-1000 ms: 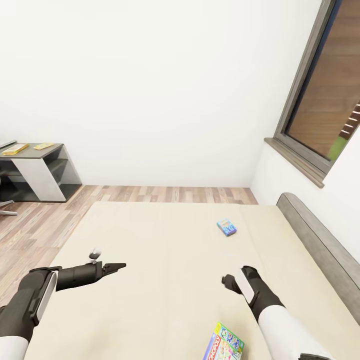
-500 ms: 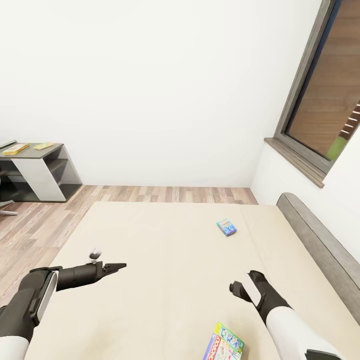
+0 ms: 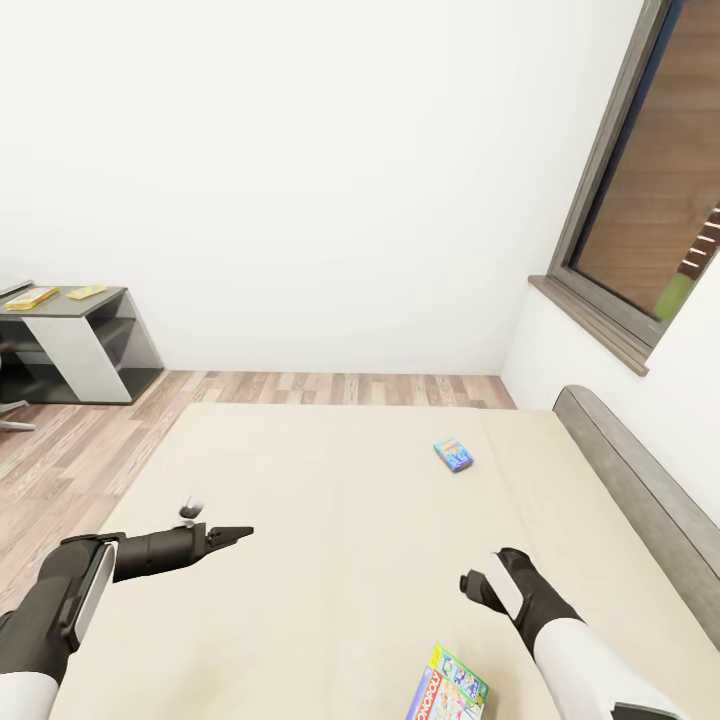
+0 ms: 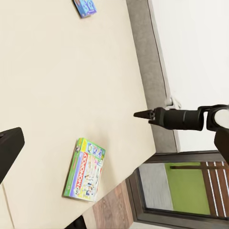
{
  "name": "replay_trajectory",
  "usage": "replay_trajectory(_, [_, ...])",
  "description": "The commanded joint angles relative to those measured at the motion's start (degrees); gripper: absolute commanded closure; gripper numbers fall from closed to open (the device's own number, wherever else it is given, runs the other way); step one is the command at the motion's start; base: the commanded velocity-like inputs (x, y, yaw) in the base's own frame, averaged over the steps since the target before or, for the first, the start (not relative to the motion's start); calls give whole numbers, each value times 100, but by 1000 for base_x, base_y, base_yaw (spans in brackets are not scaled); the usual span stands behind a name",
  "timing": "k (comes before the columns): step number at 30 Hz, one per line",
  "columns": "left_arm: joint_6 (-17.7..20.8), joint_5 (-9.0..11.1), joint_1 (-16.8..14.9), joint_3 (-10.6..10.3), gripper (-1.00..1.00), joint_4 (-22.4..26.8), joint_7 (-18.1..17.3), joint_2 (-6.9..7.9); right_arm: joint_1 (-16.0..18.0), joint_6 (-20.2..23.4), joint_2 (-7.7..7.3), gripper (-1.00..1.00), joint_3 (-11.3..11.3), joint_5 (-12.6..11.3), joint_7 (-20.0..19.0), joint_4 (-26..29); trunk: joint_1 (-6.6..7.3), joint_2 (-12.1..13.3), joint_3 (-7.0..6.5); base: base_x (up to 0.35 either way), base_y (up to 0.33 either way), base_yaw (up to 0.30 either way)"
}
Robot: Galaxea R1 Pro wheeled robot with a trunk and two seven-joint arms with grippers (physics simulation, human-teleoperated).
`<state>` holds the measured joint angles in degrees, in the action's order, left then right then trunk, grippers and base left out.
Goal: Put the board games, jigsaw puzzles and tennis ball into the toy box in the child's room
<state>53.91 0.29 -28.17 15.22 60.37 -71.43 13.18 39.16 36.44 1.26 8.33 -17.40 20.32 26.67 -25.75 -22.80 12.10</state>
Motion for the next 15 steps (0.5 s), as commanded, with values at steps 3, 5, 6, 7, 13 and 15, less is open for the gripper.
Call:
replay_trajectory(3, [58, 3, -3, 9, -100, 1, -19, 6, -40, -29, 10, -100, 2, -52, 6, -67, -3, -12, 11, 0, 0, 0])
replay_trajectory(5, [58, 0, 1, 10, -100, 1, -15, 8, -66, -67, 21, -100, -9, -27, -67, -157, -3, -12, 11, 0, 0, 0])
replay_trajectory(6, [58, 0, 0, 8, -100, 1, -14, 8, -73, -84, 21, -100, -12, -18, -99, -190, -3, -12, 11, 0, 0, 0])
replay_trajectory(7, [58, -1, 5, 4, -100, 1, -13, 7, -82, -132, 16, -100, -16, -5, -171, -251, -3, -12, 11, 0, 0, 0])
replay_trajectory(13, [53, -2, -1, 0, -100, 1, -12, 4, -82, -295, 3, -100, -24, 26, -511, -361, -3, -12, 11, 0, 0, 0])
replay_trajectory(15, [52, -2, -2, -1, -100, 1, -12, 4, -78, -321, 1, -100, -27, 36, -607, -371, -3, -12, 11, 0, 0, 0])
